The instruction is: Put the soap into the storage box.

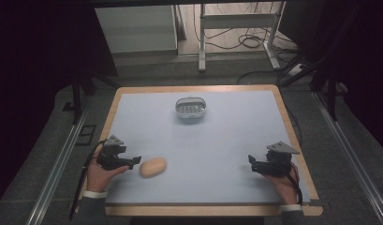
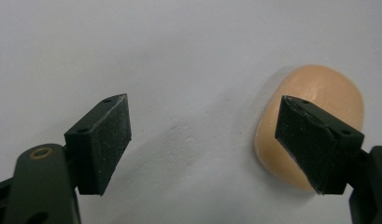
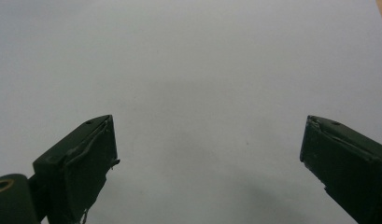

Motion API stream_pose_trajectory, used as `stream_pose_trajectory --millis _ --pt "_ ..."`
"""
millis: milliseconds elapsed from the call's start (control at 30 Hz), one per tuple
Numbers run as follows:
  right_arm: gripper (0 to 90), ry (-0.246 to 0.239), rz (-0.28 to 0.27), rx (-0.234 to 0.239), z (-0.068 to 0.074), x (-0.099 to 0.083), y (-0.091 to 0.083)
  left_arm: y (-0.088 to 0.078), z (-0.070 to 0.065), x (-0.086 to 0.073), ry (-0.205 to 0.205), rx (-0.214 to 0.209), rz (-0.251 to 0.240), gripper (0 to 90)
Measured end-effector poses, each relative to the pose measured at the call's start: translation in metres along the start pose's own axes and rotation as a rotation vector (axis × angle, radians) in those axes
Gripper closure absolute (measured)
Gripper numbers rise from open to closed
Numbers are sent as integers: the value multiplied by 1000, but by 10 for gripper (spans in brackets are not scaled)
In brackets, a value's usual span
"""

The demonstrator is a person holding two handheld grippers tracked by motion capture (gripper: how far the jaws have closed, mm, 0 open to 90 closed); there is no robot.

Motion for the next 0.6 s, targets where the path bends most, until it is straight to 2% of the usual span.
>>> stream_pose_trajectory --millis 100,233,400,600 --pt "59 -10 0 31 0 -1 1 1 1 -2 -2 13 15 186" --pt "75 -24 -7 30 -1 0 0 0 1 -3 -6 27 14 187" --pt "82 -10 -37 31 0 8 -8 -4 0 -8 -17 28 10 186" --pt "84 -3 -44 31 -1 7 -14 -7 2 -4 -13 27 -5 186"
Point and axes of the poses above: each handheld gripper's, and its own axes: y roughly forward along the jaws, x roughly out of its top, z roughly to its left, the point moved 8 cm from there along y, roughly forward along the jaws, and after that the axes turned 9 degrees about y, right-handed, at the moved point
